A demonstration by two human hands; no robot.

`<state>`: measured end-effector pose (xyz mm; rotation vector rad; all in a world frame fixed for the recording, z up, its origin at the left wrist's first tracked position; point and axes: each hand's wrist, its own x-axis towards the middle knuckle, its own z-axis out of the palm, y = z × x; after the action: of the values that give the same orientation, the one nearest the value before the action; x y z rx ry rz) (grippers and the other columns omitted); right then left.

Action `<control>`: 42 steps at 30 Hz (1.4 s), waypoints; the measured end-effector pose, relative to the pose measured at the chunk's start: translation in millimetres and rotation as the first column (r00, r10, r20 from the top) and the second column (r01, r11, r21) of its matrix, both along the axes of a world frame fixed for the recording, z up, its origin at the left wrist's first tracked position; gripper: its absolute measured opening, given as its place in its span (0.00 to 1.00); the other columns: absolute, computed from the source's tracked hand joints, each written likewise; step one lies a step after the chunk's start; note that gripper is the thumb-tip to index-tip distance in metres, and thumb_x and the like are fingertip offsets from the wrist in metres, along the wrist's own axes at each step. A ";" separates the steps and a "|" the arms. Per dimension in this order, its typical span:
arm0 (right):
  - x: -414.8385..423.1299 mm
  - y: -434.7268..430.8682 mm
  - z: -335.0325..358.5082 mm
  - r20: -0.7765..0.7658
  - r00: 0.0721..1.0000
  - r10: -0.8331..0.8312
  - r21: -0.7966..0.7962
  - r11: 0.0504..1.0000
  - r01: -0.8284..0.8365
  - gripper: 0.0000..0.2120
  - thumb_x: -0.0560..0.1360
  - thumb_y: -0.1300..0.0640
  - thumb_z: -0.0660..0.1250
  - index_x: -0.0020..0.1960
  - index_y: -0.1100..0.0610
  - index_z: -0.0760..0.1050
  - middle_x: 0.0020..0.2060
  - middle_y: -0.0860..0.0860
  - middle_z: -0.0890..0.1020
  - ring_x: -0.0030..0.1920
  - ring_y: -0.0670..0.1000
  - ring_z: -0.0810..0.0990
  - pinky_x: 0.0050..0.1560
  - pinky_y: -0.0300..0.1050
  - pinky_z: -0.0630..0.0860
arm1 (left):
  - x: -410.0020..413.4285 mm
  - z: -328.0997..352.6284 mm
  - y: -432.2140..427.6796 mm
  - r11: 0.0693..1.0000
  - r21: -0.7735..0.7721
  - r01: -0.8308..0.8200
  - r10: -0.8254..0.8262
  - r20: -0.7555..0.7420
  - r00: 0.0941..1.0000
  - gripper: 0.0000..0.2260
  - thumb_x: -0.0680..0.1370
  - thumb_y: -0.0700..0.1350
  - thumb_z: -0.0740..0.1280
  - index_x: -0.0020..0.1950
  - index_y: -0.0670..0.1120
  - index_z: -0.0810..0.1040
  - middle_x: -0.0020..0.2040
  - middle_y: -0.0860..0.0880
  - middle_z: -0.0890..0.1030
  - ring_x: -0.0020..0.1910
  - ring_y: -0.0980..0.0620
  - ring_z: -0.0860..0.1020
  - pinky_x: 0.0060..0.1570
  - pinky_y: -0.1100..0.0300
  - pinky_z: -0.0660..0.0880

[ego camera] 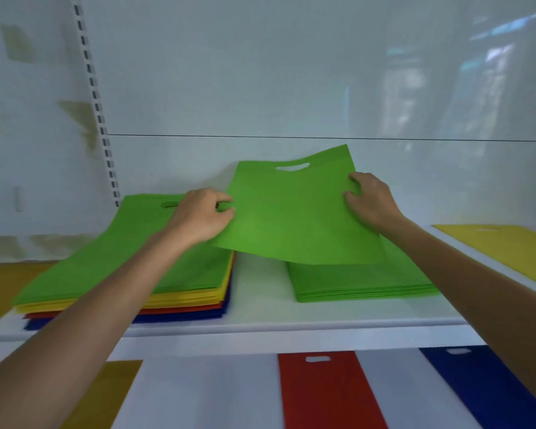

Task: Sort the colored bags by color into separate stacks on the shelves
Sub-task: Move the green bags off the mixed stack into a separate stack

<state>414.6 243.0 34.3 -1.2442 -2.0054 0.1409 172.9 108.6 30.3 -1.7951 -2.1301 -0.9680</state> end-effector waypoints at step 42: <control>54.5 60.1 -40.0 0.004 0.997 0.083 -0.081 0.993 -0.082 0.18 0.78 0.60 0.58 0.67 0.61 0.69 0.63 0.59 0.75 0.63 0.57 0.72 0.63 0.49 0.68 | 37.1 -12.2 33.5 0.984 -0.018 -0.180 0.181 0.126 0.975 0.11 0.75 0.41 0.65 0.56 0.42 0.80 0.58 0.44 0.79 0.57 0.46 0.76 0.54 0.59 0.69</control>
<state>469.1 303.1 -5.8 -1.2138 -2.0763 0.2608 210.0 142.1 18.1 -1.5473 -2.3267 -1.0544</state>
